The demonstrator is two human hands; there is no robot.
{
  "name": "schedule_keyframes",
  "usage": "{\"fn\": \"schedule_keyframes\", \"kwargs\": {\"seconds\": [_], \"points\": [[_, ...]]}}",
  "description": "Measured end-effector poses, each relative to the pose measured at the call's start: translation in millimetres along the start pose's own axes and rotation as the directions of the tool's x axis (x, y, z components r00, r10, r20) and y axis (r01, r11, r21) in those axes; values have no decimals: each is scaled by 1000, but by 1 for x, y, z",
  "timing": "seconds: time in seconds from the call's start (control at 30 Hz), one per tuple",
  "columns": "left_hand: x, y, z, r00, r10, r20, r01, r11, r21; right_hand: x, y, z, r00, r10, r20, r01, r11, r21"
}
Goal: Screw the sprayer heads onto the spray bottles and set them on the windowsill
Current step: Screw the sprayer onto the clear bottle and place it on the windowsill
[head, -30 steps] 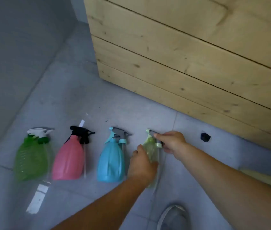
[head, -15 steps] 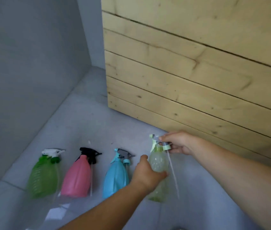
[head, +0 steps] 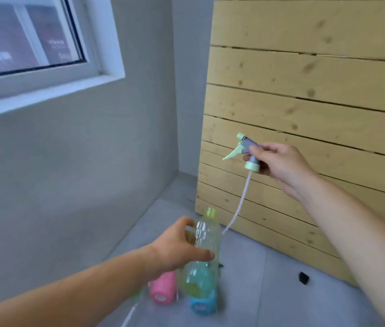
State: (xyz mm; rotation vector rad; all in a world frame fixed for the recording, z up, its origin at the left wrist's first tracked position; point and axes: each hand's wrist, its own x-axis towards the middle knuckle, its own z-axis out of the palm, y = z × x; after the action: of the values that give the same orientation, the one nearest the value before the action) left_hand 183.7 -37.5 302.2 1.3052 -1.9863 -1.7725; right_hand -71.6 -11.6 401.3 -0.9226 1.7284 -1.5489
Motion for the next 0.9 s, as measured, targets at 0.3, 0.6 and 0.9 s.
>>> {"fn": "schedule_keyframes", "kwargs": {"seconds": [0.3,0.6,0.9], "points": [[-75,5,-51,998,65,-2,-65,997,-52,-62,-78,36,973,-214,-89,229,943,240],[-81,-5,-70,994,-8,-110,8,1000,-2,-65,-81,48,992,-117,-39,123,927,354],[-84,8,-61,993,107,-52,-109,993,-50,-64,-45,78,989,-41,139,9,975,223]]}}
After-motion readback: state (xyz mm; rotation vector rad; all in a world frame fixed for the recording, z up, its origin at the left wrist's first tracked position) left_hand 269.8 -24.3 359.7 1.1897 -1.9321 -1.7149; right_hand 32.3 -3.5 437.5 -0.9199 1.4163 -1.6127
